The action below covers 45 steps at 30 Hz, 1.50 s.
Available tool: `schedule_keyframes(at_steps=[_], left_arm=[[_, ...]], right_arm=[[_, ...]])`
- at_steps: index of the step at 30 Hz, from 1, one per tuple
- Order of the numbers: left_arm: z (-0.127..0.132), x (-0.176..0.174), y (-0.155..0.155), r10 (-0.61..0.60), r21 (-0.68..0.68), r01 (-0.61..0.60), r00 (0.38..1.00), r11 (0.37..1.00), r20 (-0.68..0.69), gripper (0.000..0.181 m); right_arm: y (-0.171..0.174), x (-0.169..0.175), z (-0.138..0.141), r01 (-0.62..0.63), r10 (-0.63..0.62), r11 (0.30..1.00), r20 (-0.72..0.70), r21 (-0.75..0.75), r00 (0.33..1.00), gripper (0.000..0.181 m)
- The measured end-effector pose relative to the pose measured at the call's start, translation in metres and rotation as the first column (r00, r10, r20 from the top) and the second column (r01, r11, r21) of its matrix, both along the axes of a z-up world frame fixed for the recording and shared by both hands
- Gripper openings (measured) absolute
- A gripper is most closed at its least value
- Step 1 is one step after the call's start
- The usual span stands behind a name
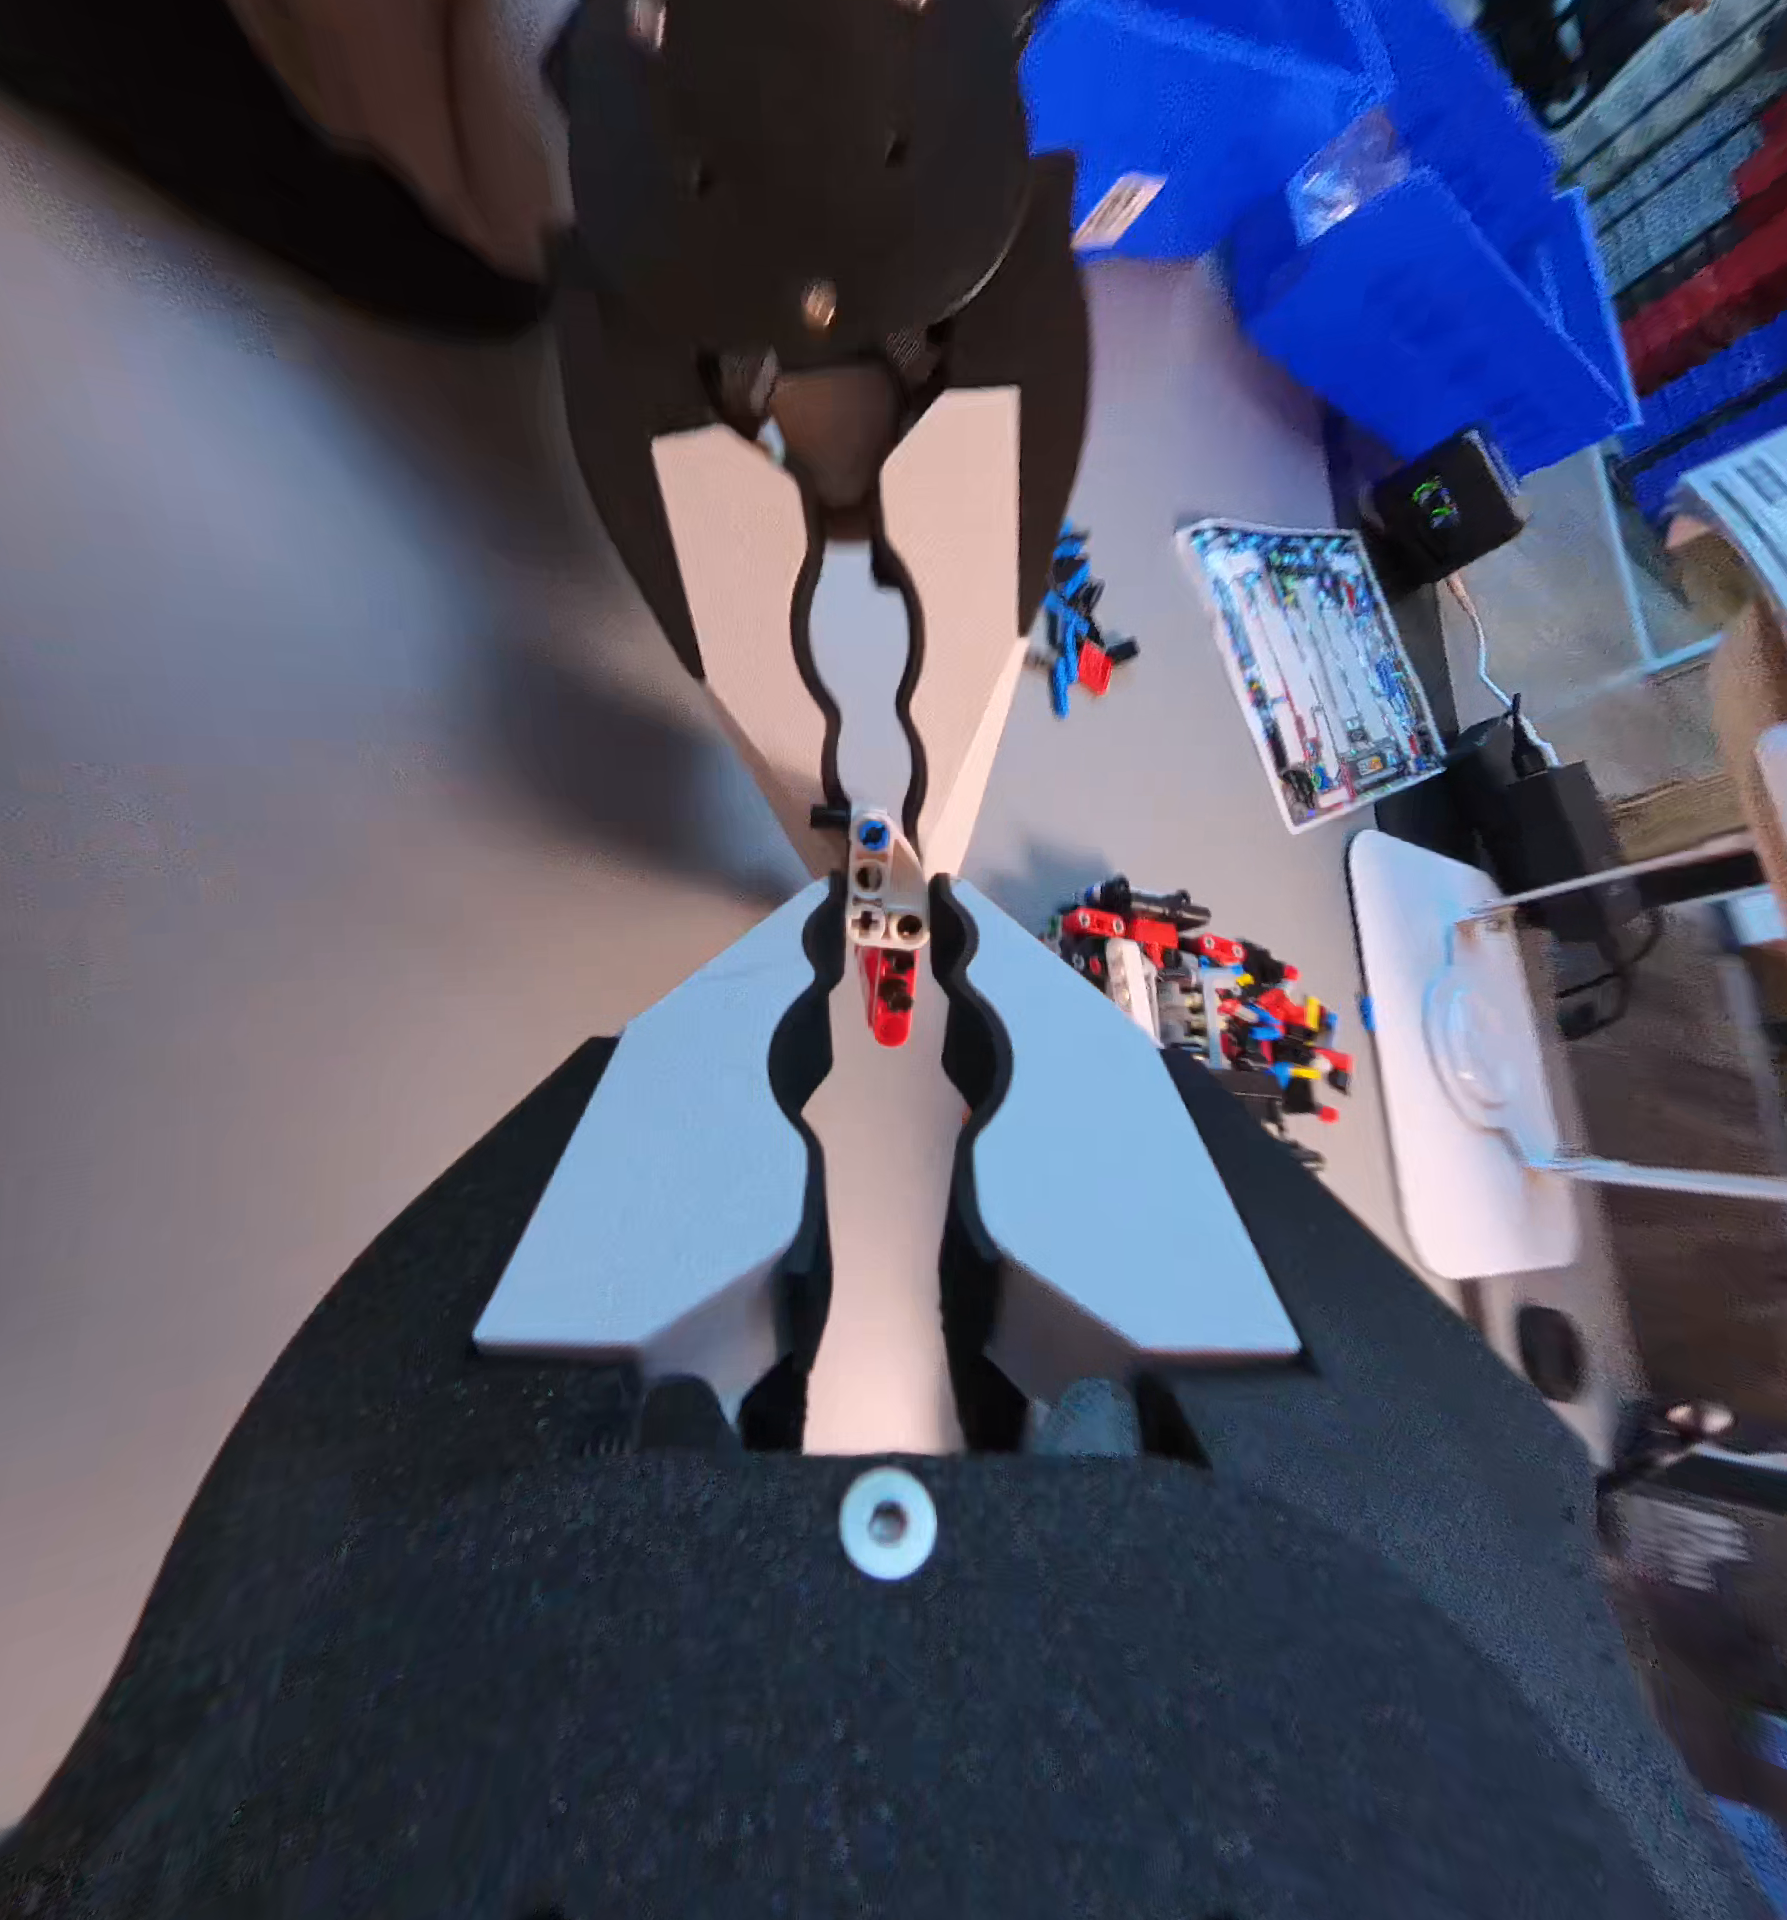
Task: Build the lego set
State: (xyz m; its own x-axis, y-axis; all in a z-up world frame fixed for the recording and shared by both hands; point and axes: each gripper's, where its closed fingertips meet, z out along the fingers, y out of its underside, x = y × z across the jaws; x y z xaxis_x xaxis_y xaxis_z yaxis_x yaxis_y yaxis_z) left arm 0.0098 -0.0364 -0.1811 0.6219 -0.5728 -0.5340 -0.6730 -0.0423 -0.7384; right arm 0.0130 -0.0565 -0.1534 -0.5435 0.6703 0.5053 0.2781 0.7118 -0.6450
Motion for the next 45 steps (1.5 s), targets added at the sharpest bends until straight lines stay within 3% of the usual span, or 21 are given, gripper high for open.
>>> schedule_keyframes(at_steps=[1, 2, 3, 5, 7, 11, 14, 16, 18, 23, 25, 28, 30, 32, 35, 37, 40, 45], left_arm=[[0.013, 0.004, 0.000, -0.023, -0.005, 0.024, 0.989, 1.000, 0.149, 0.008], [0.025, 0.006, 0.000, -0.038, 0.006, 0.038, 0.960, 0.999, 0.277, 0.008], [0.033, 0.006, 0.001, -0.053, 0.004, 0.055, 0.929, 0.998, 0.367, 0.008], [0.049, 0.012, -0.003, -0.106, 0.008, 0.124, 0.813, 0.992, 0.573, 0.008], [0.065, 0.015, -0.004, -0.135, 0.026, 0.169, 0.678, 0.985, 0.723, 0.008], [0.089, 0.005, 0.002, -0.125, 0.068, 0.139, 0.459, 0.988, 0.880, 0.008], [0.099, -0.012, 0.008, -0.083, 0.062, 0.096, 0.234, 0.993, 0.969, 0.008], [0.104, -0.027, 0.015, -0.059, 0.055, 0.052, 0.080, 0.997, 0.995, 0.007], [0.103, -0.032, 0.019, -0.046, 0.047, 0.046, -0.013, 0.998, 0.999, 0.007], [0.102, -0.033, 0.022, -0.034, 0.035, 0.014, -0.096, 0.999, 0.995, 0.007], [0.098, -0.029, 0.022, -0.015, 0.018, 0.055, -0.044, 0.998, 0.999, 0.008], [0.087, -0.025, 0.017, 0.024, -0.035, 0.147, 0.073, 0.989, 0.997, 0.040], [0.078, -0.026, 0.015, 0.056, -0.081, 0.182, 0.136, 0.980, 0.989, 0.038], [0.069, -0.020, 0.016, 0.104, -0.141, 0.242, 0.158, 0.960, 0.982, 0.039], [0.062, -0.011, 0.019, 0.132, -0.182, 0.257, 0.198, 0.949, 0.971, 0.018], [0.063, -0.010, 0.021, 0.138, -0.180, 0.242, 0.182, 0.954, 0.974, 0.017], [0.068, -0.011, 0.022, 0.136, -0.152, 0.238, 0.084, 0.959, 0.987, 0.016], [0.076, -0.013, 0.020, 0.118, -0.102, 0.275, -0.042, 0.956, 0.992, 0.015]], right_arm=[[0.001, -0.001, 0.016, 0.024, -0.033, 0.986, -0.055, -0.166, 0.998, 0.014], [0.003, -0.001, 0.032, 0.029, -0.067, 0.946, -0.106, -0.322, 0.992, 0.013], [0.009, 0.001, 0.040, 0.034, -0.103, 0.896, -0.133, -0.442, 0.986, 0.025], [0.018, 0.004, 0.031, 0.075, -0.157, 0.789, -0.082, -0.610, 0.984, 0.049], [0.015, 0.003, 0.021, 0.071, -0.175, 0.675, -0.066, -0.734, 0.982, 0.044], [0.006, -0.001, 0.015, 0.048, -0.175, 0.599, -0.072, -0.799, 0.982, 0.016], [0.010, -0.010, 0.023, 0.071, -0.243, 0.554, -0.079, -0.830, 0.967, 0.021], [0.016, -0.016, 0.032, 0.064, -0.305, 0.440, -0.082, -0.896, 0.949, 0.025], [0.024, -0.021, 0.039, 0.051, -0.361, 0.335, -0.078, -0.941, 0.929, 0.020], [0.026, -0.027, 0.047, 0.033, -0.391, 0.278, -0.082, -0.960, 0.917, 0.013], [0.027, -0.025, 0.045, 0.039, -0.365, 0.294, -0.075, -0.955, 0.928, 0.013], [0.039, -0.013, 0.042, 0.078, -0.300, 0.348, -0.032, -0.934, 0.953, 0.013], [0.043, -0.004, 0.034, 0.119, -0.248, 0.412, 0.014, -0.904, 0.969, 0.013], [0.043, 0.001, 0.030, 0.133, -0.224, 0.419, 0.039, -0.898, 0.974, 0.013], [0.042, -0.001, 0.021, 0.171, -0.226, 0.467, 0.070, -0.867, 0.972, 0.013], [0.045, 0.000, 0.024, 0.155, -0.239, 0.459, 0.047, -0.875, 0.970, 0.013], [0.048, -0.002, 0.032, 0.103, -0.282, 0.397, -0.014, -0.912, 0.959, 0.014], [0.040, -0.007, 0.041, 0.060, -0.327, 0.425, -0.091, -0.903, 0.940, 0.015]])
